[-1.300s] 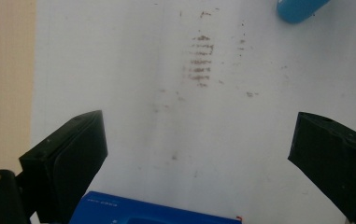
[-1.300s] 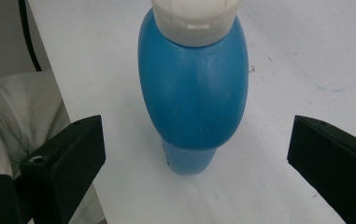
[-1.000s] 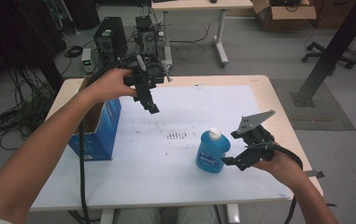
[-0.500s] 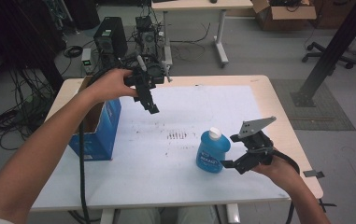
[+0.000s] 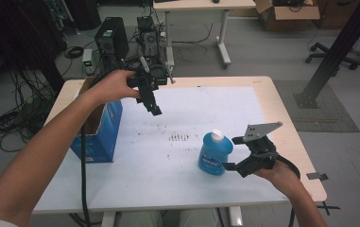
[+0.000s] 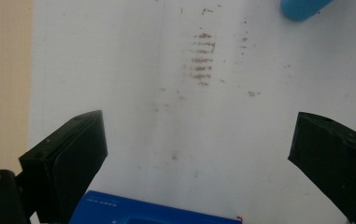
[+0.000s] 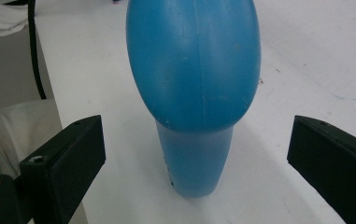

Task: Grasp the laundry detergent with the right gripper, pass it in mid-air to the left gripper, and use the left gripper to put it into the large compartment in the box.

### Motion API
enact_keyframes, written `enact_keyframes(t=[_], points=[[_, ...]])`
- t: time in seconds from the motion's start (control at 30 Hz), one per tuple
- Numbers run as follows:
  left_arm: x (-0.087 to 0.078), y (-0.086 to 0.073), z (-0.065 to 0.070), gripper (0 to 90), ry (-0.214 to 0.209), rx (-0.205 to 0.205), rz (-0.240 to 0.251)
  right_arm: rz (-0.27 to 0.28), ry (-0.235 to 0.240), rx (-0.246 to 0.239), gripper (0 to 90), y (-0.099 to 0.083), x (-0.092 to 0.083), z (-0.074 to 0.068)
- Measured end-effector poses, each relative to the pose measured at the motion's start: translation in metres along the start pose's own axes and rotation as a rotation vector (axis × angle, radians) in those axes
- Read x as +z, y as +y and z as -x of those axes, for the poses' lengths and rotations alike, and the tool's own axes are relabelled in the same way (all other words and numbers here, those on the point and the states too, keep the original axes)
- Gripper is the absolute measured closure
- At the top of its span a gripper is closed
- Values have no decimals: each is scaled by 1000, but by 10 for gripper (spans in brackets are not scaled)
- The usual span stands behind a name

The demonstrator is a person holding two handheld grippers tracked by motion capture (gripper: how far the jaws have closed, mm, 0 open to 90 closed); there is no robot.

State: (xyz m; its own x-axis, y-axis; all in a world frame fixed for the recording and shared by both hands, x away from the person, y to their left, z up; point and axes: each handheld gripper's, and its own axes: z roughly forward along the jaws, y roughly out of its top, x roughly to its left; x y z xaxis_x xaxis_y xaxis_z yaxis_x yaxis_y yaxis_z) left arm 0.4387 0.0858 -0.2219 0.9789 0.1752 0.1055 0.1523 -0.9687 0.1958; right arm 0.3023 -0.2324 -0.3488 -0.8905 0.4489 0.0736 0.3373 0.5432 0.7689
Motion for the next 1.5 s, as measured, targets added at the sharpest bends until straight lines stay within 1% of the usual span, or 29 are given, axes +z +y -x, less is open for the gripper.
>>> enact_keyframes(t=[0.07, 0.17, 0.23, 0.27, 0.43, 0.8, 1.0, 1.5], points=[[0, 0, 0, 46, 1, 0, 2, 7, -2, 1, 38, -1, 0, 0], [0, 0, 0, 45, 1, -3, 1, 34, -5, -2, 39, -5, 1, 0], [0, 0, -1, 45, 1, -1, 1, 39, -8, 0, 39, -6, 2, 0], [0, 0, -1, 45, 1, -4, -1, 50, -7, 0, 40, -8, 2, 0], [1, 0, -1, 46, 1, -1, -1, 67, -9, 0, 40, -12, 3, 0], [1, 1, 0, 45, 3, -1, -4, 83, -14, -5, 40, -19, 6, -1], [1, 2, 1, 46, 2, -4, -4, 92, -13, 1, 40, -22, 8, -2], [2, 3, 0, 46, 4, 0, -6, 109, -11, 5, 43, -26, 21, -1]])
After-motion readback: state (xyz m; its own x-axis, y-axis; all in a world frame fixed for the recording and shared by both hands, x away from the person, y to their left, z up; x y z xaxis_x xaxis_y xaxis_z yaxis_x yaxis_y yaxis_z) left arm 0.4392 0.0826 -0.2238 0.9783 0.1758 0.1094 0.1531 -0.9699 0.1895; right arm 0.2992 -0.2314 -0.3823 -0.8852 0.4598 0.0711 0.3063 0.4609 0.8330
